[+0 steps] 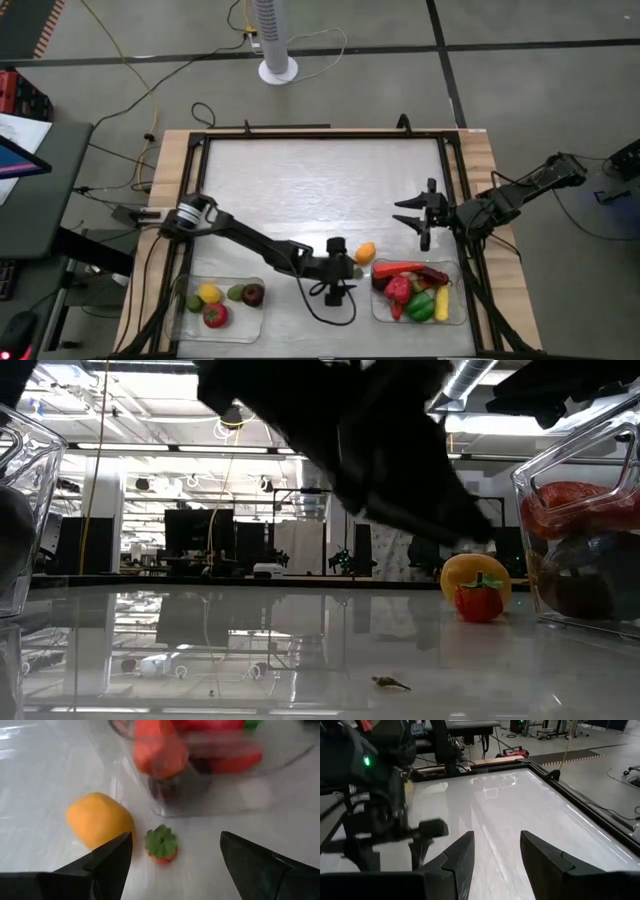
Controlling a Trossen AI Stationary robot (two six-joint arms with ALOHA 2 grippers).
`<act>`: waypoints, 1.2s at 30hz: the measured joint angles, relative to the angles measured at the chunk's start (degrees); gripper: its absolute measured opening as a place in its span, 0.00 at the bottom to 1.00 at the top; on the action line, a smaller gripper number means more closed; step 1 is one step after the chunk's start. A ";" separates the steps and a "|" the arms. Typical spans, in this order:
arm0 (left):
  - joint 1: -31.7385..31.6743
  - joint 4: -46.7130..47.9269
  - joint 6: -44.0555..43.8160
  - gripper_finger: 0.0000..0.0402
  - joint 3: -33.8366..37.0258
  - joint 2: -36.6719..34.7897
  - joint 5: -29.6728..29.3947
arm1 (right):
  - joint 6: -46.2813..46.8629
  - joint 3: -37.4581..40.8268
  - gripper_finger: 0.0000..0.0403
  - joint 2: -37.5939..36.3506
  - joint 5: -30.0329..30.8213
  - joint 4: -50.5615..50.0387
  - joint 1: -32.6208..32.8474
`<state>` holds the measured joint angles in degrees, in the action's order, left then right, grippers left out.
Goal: Sort produce into baskets
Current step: Put the strawberry into the left transparent bin
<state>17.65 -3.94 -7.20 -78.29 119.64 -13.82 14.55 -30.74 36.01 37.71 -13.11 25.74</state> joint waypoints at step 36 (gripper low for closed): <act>-1.27 -0.74 -1.60 0.36 -3.25 7.10 0.04 | 0.04 0.00 0.46 -0.04 -0.14 -0.10 0.00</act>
<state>16.38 -4.68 -8.80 -81.54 126.74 -13.78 14.59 -30.74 35.97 37.57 -13.21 25.74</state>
